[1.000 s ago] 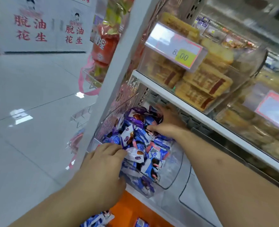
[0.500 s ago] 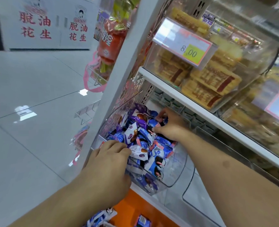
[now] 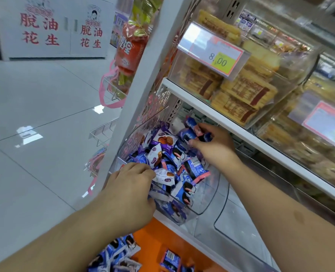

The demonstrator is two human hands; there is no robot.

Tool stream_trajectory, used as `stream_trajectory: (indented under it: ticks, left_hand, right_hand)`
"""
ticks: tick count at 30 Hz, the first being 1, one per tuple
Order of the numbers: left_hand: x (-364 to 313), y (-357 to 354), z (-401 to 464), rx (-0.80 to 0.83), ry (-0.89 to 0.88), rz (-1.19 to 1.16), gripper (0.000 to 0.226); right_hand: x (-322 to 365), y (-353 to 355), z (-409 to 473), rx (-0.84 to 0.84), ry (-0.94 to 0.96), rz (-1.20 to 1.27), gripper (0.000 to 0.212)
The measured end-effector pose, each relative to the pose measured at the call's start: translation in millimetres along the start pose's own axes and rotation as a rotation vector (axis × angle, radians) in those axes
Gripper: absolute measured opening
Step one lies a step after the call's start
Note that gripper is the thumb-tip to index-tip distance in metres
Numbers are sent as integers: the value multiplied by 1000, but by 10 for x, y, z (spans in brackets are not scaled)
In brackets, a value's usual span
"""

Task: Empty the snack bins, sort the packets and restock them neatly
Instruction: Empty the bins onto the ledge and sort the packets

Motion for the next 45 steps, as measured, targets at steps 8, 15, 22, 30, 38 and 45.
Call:
stream_trajectory:
  ticks: [8, 15, 22, 30, 38, 45]
  left_hand:
    - [-253, 218, -37, -151, -43, -353, 68]
    - [-926, 81, -230, 47, -112, -927, 58]
    - [-1413, -673, -392, 329, -128, -691, 48]
    - [-1676, -1425, -474, 403, -215, -396, 60]
    - [-1850, -1428, -296, 462, -248, -266, 60]
    - [-1769, -1021, -259, 351, -291, -224, 44]
  right_hand:
    - [-180, 323, -1107, 284, -1, 550, 51]
    - [-751, 500, -1989, 402, -139, 605, 54]
    - [-1709, 629, -2780, 394, -395, 642, 45]
    - [-2415, 1020, -2995, 324, -503, 569, 51]
    - [-2468, 1285, -2936, 326, -420, 193, 50]
    - [-2377, 1348, -2923, 178, -379, 197, 28]
Point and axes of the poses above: each hand's wrist, its own z-axis towards the middle knuckle, its own y-axis out of the back of the hand, x = y × z, the point moved 4 cm from there along z, towards the middle knuckle, and after that the axes turned 9 degrees about -y, right-handed, at the moved point
